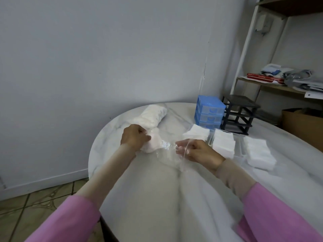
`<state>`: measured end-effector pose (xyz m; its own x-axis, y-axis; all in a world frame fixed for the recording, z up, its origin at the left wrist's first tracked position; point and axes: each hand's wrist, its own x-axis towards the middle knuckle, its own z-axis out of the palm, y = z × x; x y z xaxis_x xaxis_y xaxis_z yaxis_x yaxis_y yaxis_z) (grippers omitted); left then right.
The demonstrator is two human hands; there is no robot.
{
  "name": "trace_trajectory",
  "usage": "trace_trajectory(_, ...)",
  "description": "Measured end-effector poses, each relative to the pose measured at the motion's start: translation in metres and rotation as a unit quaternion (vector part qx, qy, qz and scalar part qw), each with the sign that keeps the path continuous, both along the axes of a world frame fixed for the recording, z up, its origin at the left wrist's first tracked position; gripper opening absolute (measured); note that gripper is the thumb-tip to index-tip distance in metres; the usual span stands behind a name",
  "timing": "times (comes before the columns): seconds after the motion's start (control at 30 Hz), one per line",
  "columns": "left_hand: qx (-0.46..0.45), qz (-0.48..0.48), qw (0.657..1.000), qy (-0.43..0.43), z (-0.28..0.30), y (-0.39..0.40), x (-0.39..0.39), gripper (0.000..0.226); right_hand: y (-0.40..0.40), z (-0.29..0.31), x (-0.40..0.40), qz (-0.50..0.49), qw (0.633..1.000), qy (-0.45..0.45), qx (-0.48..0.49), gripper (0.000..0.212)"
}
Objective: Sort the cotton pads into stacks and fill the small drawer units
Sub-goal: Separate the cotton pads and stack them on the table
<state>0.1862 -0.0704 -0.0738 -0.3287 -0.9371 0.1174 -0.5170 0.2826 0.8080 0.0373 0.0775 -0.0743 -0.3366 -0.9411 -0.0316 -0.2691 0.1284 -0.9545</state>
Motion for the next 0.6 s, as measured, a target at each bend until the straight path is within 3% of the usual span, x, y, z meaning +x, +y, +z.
trace_trajectory(0.03, -0.008, -0.003, 1.000, 0.023, 0.000, 0.003, 0.002, 0.003, 0.000, -0.001, 0.001, 0.008, 1.000, 0.024, 0.001, 0.027)
trace_trajectory(0.1, -0.030, -0.008, 0.999, 0.045, -0.001, 0.005, 0.003, 0.018, -0.001, -0.002, 0.002, 0.021, 0.998, 0.056, -0.001, 0.035)
trace_trajectory(0.2, -0.042, -0.020, 0.998, 0.042, 0.002, 0.008, 0.002, 0.012, 0.001, -0.004, 0.001, 0.036, 0.997, 0.063, 0.006, 0.051)
trace_trajectory(0.3, -0.027, -0.039, 0.992, 0.114, 0.004, 0.013, -0.002, 0.020, 0.003, -0.004, 0.002, 0.047, 0.998, 0.044, -0.007, 0.060)
trace_trajectory(0.37, -0.006, -0.068, 0.984, 0.163, 0.007, 0.019, -0.005, 0.024, 0.006, -0.003, 0.002, 0.051, 0.998, 0.020, -0.023, 0.056)
trace_trajectory(0.5, -0.015, -0.101, 0.974, 0.202, 0.012, 0.027, -0.008, 0.024, 0.009, 0.000, -0.001, 0.015, 0.993, 0.102, -0.058, 0.044)
trace_trajectory(0.6, 0.010, -0.129, 0.965, 0.230, 0.014, 0.029, -0.008, 0.031, 0.013, 0.002, -0.004, 0.019, 0.996, 0.055, -0.073, 0.037)
